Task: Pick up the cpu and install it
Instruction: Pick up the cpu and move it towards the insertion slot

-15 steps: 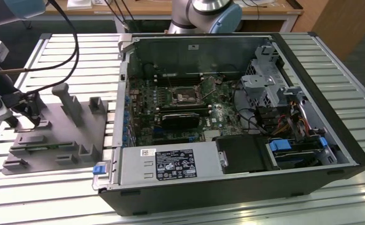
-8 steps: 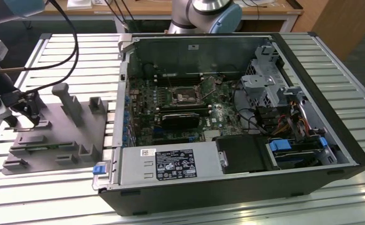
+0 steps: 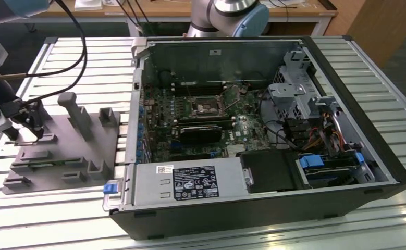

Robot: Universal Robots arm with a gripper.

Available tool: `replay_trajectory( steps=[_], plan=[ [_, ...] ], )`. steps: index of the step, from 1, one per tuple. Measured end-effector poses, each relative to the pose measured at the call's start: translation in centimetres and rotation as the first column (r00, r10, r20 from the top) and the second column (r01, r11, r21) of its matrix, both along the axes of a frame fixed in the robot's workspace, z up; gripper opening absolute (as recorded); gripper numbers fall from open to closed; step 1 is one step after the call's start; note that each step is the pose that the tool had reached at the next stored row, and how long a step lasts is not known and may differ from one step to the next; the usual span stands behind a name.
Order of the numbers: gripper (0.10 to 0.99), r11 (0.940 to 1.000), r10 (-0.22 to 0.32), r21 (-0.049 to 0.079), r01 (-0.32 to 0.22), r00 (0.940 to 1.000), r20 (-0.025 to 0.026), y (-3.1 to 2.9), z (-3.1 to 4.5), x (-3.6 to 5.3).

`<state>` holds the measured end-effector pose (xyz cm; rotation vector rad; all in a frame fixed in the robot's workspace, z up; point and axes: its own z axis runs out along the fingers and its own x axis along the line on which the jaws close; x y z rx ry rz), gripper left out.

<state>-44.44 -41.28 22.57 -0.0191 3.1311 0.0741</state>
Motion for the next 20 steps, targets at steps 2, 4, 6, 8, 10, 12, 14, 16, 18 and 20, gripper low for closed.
replay_trajectory(
  steps=[2,4,6,8,10,12,14,16,18,20],
  plan=[
    [0.537,1.0000,0.000,0.000,0.000,1.0000,0.0000,0.00,0.06,0.00],
    [0.537,1.0000,0.000,0.000,0.000,1.0000,-0.0001,0.00,0.13,0.00],
    [0.537,1.0000,0.000,0.000,0.000,1.0000,0.0000,0.00,0.19,0.00],
    [0.537,1.0000,0.000,0.000,0.000,1.0000,0.0000,0.01,0.25,0.00],
    [0.537,1.0000,0.000,0.000,0.000,1.0000,-0.0001,0.01,0.33,0.00],
    [0.537,1.0000,0.000,0.000,0.000,1.0000,-0.0001,0.01,0.41,0.00],
    [0.537,1.0000,0.000,0.000,0.000,1.0000,-0.0001,0.02,0.52,0.00],
    [0.537,1.0000,0.000,0.000,0.000,1.0000,-0.0001,0.02,0.64,0.00],
    [0.537,1.0000,0.000,0.000,0.000,1.0000,-0.0002,0.02,0.79,0.00],
    [0.537,1.0000,0.000,0.000,0.000,1.0000,0.0000,0.02,0.91,0.00]
  ],
)
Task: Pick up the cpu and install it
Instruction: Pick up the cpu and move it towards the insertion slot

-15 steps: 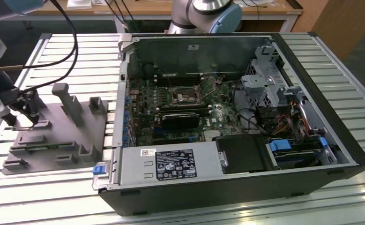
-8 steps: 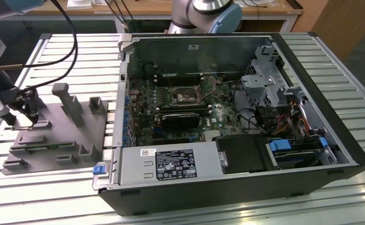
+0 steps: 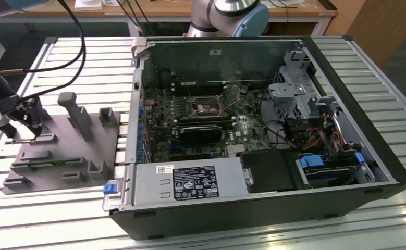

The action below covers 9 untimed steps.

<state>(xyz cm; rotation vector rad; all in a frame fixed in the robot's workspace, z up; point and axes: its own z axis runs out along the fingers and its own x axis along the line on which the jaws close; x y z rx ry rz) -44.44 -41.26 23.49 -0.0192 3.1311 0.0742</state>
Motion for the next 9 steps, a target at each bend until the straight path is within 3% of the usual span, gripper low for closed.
replay_trajectory(
  steps=[9],
  plan=[
    [0.537,1.0000,0.000,0.000,0.000,1.0000,0.0000,0.01,0.39,0.00]
  ],
)
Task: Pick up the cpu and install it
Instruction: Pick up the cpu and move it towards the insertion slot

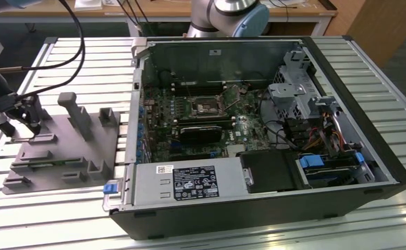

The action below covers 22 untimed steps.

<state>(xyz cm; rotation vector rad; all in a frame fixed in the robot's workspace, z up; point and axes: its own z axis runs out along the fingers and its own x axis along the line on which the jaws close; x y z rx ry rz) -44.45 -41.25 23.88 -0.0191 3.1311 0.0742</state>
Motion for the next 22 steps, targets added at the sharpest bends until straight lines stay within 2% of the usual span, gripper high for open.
replay_trajectory(
  steps=[19,20,22],
  plan=[
    [0.537,1.0000,0.000,0.000,0.000,1.0000,-0.0001,0.01,0.57,0.00],
    [0.537,1.0000,0.000,0.000,0.000,1.0000,-0.0003,0.00,1.10,0.00],
    [0.537,1.0000,0.000,0.000,0.000,1.0000,-0.0001,0.00,1.20,0.00]
  ],
)
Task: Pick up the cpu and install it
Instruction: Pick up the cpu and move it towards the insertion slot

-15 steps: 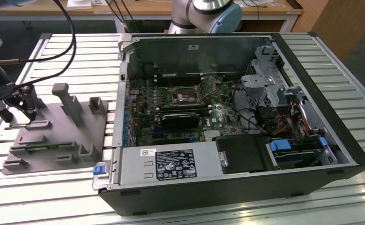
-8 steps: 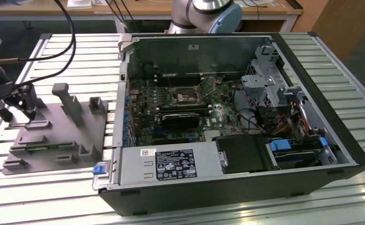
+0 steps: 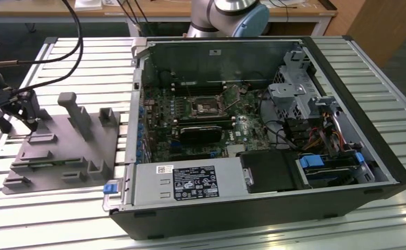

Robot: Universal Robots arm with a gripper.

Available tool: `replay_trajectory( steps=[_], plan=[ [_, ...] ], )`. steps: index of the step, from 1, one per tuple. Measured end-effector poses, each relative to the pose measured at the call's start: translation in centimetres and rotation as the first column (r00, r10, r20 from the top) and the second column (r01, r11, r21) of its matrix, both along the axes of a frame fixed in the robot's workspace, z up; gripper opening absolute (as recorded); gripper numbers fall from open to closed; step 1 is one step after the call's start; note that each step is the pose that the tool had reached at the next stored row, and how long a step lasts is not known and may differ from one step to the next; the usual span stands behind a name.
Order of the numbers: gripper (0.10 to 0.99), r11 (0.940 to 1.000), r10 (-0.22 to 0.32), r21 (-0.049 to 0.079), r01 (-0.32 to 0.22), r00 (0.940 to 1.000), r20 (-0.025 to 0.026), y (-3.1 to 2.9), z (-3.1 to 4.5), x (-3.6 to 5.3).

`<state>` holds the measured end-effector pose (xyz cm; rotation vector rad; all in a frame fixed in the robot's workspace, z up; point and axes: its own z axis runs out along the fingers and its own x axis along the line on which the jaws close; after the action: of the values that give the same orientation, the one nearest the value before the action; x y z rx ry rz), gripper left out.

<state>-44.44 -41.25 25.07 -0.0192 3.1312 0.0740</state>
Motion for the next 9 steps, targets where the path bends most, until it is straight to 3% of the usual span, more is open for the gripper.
replay_trajectory(
  steps=[9],
  plan=[
    [0.537,1.0000,0.000,0.000,0.000,1.0000,0.0000,0.01,0.73,0.00]
  ],
)
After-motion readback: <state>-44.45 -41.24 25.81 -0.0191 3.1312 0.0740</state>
